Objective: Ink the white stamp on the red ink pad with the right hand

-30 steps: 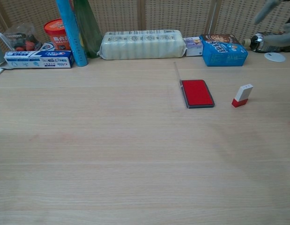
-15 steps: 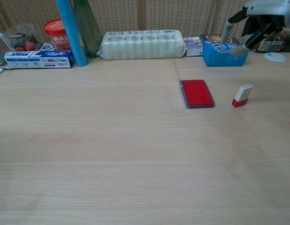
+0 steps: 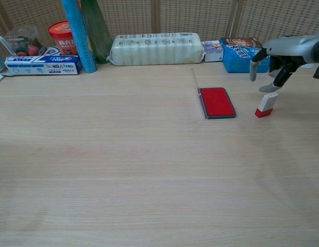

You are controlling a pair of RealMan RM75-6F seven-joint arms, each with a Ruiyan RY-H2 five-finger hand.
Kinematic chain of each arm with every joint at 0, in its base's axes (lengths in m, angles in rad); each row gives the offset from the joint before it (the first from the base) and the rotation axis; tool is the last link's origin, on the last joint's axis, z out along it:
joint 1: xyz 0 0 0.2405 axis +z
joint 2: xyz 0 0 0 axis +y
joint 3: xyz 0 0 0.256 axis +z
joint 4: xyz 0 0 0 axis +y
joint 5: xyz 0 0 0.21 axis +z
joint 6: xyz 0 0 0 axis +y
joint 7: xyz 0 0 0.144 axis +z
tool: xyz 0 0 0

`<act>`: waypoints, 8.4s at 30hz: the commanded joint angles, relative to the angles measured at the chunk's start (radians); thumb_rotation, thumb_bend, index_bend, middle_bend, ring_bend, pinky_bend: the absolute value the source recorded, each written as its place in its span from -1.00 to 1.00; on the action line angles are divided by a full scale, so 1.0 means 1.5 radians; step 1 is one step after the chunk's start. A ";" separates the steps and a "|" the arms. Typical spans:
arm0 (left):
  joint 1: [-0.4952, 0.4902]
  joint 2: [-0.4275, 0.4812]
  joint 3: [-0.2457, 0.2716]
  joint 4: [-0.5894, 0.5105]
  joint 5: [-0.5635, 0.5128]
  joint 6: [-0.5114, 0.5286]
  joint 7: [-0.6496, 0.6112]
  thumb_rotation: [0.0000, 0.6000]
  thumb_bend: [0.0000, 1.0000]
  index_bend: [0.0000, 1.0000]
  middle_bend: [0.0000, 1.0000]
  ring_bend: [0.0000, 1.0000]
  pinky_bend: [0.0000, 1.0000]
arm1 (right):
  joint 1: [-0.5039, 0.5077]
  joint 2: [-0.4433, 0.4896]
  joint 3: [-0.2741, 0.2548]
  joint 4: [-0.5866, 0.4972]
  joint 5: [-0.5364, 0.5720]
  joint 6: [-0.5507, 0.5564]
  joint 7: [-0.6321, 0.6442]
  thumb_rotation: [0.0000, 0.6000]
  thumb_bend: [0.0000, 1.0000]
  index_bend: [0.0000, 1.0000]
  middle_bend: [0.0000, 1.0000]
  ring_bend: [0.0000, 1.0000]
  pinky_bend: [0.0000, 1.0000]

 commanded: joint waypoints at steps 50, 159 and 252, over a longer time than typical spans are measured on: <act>0.006 0.005 0.014 -0.011 0.002 0.022 0.009 -0.87 -0.68 -0.24 -0.13 -0.30 -0.65 | -0.002 -0.090 -0.060 0.173 -0.078 -0.019 -0.001 1.00 -0.29 -0.04 1.00 1.00 1.00; 0.004 -0.002 0.022 0.057 -0.006 -0.011 -0.043 -0.88 -0.67 -0.24 -0.13 -0.30 -0.65 | 0.300 -0.158 -0.138 0.135 0.453 -0.058 -0.216 1.00 -0.12 0.40 1.00 1.00 1.00; -0.008 -0.008 0.032 0.042 0.034 -0.012 -0.038 -0.88 -0.68 -0.24 -0.13 -0.30 -0.65 | 0.055 0.009 -0.172 -0.153 0.262 0.117 -0.196 1.00 -0.21 0.06 1.00 1.00 1.00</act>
